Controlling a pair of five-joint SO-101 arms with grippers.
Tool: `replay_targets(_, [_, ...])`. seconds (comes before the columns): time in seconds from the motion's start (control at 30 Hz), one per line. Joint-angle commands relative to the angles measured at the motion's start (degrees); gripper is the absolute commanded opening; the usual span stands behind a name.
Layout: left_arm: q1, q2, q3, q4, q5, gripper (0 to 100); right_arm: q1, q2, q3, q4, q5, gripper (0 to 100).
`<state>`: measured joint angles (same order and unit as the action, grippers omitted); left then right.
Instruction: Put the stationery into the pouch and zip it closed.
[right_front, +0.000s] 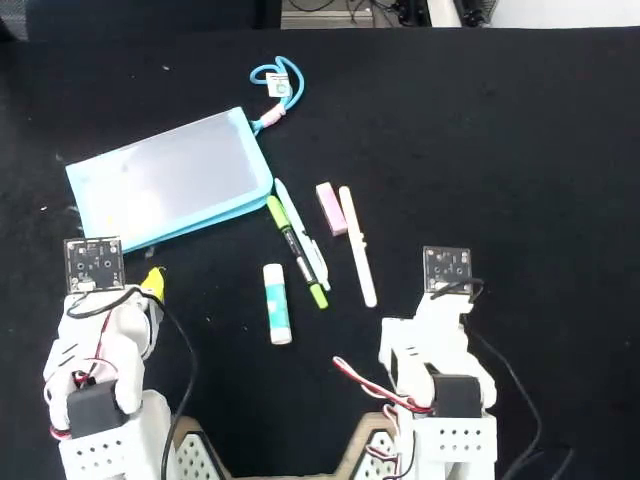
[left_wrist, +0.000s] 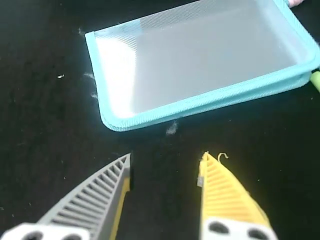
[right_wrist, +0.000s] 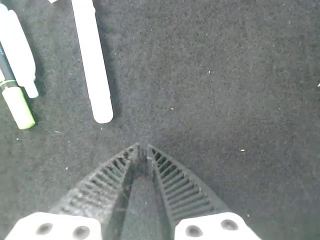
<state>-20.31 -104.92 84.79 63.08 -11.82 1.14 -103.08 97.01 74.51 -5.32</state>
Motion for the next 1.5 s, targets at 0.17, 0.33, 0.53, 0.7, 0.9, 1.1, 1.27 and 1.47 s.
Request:
replay_targets(0.17, [-0.2,0.6,-0.5,1.4,7.6,22,0.8,-5.5,-0.5,0.3,-0.3,1.1])
replay_targets(0.33, [-0.1,0.4,0.7,1.0,12.3,22,0.8,-5.5,-0.5,0.3,-0.3,1.1])
replay_targets(0.53, [-0.5,0.4,-2.5,1.3,13.1,22,0.8,-5.5,-0.5,0.3,-0.3,1.1])
replay_targets(0.7, [-0.6,0.4,-2.3,1.1,13.0,23,0.8,-5.5,-0.5,0.3,-0.3,1.1])
replay_targets(0.9, [-0.5,0.4,-0.7,1.0,12.9,23,0.6,-5.5,-0.5,0.3,-0.3,1.1])
replay_targets(1.1, [-0.2,0.4,-0.4,1.0,10.5,23,0.6,-5.5,-0.5,0.3,-0.2,1.1])
replay_targets(1.27, [0.0,0.4,1.2,-0.4,10.5,23,0.6,-5.5,-0.5,0.3,-0.3,1.1])
replay_targets(1.47, [0.0,0.4,3.1,-1.9,10.4,23,0.4,-5.5,-0.5,0.3,-0.4,1.1])
